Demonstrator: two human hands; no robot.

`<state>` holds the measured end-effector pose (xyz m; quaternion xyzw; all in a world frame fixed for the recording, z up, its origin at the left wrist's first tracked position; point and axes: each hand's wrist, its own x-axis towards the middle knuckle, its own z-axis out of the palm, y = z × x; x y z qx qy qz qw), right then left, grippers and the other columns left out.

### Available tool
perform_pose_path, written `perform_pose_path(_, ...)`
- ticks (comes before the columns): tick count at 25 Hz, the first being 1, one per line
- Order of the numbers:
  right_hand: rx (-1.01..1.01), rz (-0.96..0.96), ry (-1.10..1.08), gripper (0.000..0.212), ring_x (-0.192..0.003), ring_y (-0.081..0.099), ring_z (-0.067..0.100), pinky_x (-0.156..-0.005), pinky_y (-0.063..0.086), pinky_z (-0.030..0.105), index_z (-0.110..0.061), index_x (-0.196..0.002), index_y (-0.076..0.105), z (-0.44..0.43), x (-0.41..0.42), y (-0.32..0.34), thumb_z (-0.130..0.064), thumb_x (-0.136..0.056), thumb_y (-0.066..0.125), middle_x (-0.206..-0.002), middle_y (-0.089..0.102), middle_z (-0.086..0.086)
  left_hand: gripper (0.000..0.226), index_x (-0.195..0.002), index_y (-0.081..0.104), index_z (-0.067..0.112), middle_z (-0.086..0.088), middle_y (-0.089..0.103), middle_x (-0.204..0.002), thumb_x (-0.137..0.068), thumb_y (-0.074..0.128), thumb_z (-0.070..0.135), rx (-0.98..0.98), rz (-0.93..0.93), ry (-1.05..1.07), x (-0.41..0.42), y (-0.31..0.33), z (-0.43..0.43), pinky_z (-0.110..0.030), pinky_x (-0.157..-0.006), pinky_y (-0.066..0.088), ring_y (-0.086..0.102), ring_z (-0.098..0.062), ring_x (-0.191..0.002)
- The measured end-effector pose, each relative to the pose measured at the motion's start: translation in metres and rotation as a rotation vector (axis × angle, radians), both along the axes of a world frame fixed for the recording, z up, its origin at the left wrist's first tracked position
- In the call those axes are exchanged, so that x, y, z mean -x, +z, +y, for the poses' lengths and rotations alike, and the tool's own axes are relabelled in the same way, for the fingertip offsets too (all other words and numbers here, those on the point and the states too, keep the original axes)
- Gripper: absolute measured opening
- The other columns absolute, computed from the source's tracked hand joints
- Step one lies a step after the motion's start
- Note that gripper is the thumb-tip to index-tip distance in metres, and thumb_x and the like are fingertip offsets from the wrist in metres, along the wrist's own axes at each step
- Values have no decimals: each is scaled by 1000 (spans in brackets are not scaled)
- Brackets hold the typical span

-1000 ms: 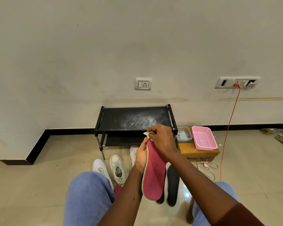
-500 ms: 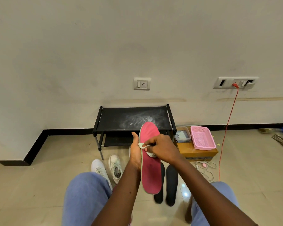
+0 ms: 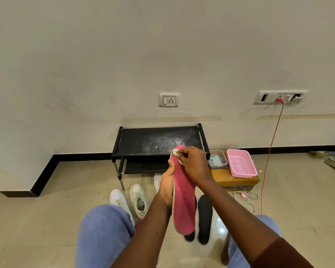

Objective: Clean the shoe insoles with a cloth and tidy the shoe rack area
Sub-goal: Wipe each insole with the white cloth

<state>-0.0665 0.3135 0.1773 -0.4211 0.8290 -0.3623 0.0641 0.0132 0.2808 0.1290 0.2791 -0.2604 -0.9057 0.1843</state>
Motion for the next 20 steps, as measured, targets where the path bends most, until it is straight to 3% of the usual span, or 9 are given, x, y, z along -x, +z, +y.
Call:
perform_pose_path(4,19,30,-27,21,-94,64,20,-75,40,16,-6,-106,69,-7,8,3,-6,-90,55,-104,69,10,52,-102,61,9,-10,72,-72,-99,25,47,10,-17,-9,0,-4,-2,-29,-53,57,70,-20,-63)
perform_pose_path(7,-71,43,67,25,-94,61,19,-74,43,20,-10,-112,66,-3,3,4,-5,-90,53,-107,65,9,58,-92,68,8,-10,71,-71,-98,27,49,-15,27,27,1,-11,-7,-28,-52,57,70,-21,-63)
perform_pose_path(9,-128,22,139,27,-90,62,19,-75,48,24,-12,-113,66,4,-6,3,-5,-90,53,-106,67,9,66,-87,73,7,-12,71,-76,-93,30,56,-43,56,51,2,-15,-11,-30,-60,58,71,-23,-71)
perform_pose_path(11,-188,-15,218,29,-91,63,19,-78,49,24,-13,-114,66,13,-12,4,-3,-89,53,-106,68,10,74,-94,72,3,-17,70,-86,-87,33,67,-40,16,84,1,-19,-16,-33,-68,58,70,-28,-80)
perform_pose_path(15,-276,-143,300,25,-93,64,13,-77,47,16,-11,-111,67,25,-10,4,-7,-87,60,-108,69,7,111,-126,56,-2,-27,54,-127,-58,56,86,-24,-115,106,4,-34,-20,-50,-92,49,56,-40,-114)
perform_pose_path(16,-269,-159,280,25,-94,64,12,-75,45,12,-12,-110,67,26,-10,3,-10,-86,62,-109,69,5,113,-127,55,-3,-26,55,-126,-57,55,87,-11,-127,85,4,-31,-21,-50,-92,50,57,-40,-112)
perform_pose_path(18,-198,-142,212,24,-95,64,10,-74,42,7,-12,-110,68,25,-13,3,-13,-86,63,-110,69,4,100,-117,61,-1,-20,66,-102,-69,41,84,-1,-89,54,1,-14,-20,-41,-78,57,67,-32,-91)
perform_pose_path(20,-110,-92,155,22,-93,64,12,-77,43,9,-11,-109,68,22,-13,4,-14,-88,61,-107,70,5,84,-103,64,4,-15,69,-82,-82,25,76,-6,-37,7,2,-6,-19,-35,-66,59,70,-26,-75)
